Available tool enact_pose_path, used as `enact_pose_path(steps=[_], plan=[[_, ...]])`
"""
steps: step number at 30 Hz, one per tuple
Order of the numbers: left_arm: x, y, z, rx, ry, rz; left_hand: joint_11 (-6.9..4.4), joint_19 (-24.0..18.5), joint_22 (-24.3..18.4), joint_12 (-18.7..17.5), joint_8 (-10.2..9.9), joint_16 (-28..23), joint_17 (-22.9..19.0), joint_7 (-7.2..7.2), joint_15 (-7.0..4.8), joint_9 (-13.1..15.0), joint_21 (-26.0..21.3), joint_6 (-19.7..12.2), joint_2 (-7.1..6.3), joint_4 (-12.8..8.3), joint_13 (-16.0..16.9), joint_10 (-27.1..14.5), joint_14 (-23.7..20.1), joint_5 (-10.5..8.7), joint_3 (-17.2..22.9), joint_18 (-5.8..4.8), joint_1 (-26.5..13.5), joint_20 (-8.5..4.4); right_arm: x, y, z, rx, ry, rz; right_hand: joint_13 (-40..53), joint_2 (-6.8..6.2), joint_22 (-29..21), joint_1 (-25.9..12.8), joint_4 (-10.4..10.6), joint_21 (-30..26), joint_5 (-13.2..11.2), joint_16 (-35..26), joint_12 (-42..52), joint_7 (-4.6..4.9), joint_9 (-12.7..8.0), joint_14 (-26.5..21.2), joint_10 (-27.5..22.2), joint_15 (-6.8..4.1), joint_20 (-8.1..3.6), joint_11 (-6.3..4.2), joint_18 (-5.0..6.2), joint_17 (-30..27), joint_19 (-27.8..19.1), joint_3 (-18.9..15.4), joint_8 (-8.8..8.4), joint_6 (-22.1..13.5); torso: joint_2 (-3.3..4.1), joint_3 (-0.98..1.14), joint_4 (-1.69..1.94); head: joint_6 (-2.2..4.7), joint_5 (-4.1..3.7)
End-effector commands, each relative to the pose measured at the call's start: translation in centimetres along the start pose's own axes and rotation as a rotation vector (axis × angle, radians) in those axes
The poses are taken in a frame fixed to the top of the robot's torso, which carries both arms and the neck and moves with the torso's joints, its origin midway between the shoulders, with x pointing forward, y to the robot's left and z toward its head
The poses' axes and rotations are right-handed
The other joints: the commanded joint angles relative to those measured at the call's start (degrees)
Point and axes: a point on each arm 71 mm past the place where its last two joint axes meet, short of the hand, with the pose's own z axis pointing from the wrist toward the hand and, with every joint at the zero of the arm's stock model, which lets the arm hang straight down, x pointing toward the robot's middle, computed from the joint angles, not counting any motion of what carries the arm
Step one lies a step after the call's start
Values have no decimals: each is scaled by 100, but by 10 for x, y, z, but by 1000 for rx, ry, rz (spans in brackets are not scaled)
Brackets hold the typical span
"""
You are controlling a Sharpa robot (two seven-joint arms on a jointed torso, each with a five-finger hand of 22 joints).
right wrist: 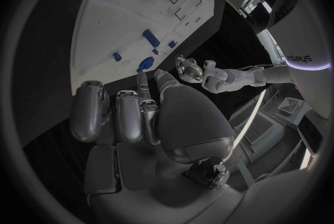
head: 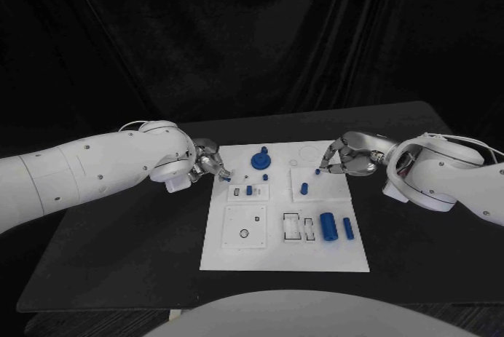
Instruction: Assemble the parts on the task board
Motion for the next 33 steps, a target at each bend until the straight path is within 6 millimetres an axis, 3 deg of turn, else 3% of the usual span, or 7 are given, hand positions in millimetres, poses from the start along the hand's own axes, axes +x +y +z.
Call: enact_pose_path(steps=[1,8,15,33], plan=[[3,-1,-5,-51,-30,-10,33,-42,988,-34,-12,38,1509,0,-23,-3,-30,7,25,-146,1180,303,607,-15,114,-8,-86,1,1,-2,-2,20,2,2,1403,-11,981,56,-4,-27,18,-19,-33,-5,-9,267,544,-47,-32,-29,-7,-4,68,22,-24,31,-3,3,2,1,-25],[15,-6,-7,-36,-95,50,30,-19,997,1,-11,38,1509,-6,-24,5,-3,24,36,-163,1209,330,607,34,59,-14,-146,3,2,-3,-3,23,-3,4,1403,-24,982,54,-8,-27,18,-20,-33,3,-14,268,544,-45,-32,-24,-7,-4,68,22,-39,14,-16,12,1,1,-2],[29,-7,-1,-18,-125,68,26,7,1008,27,-12,38,1509,-10,-28,7,30,34,44,-166,1231,351,607,56,31,-21,-182,2,2,-4,-5,23,-7,7,1409,-40,981,48,-14,-31,24,-20,-30,22,-26,269,548,-35,-28,-10,-8,-2,67,26,-80,-38,-7,0,4,1,-11],[35,-9,2,7,-143,62,20,30,1015,46,-14,38,1509,-15,-35,10,53,46,74,-169,1247,367,607,72,5,-26,-221,-2,5,-4,-4,23,4,7,1409,-43,981,47,-16,-31,28,-24,-30,28,-29,268,548,-31,-26,-4,-9,-10,67,30,-92,-55,-7,6,1,1,12]])
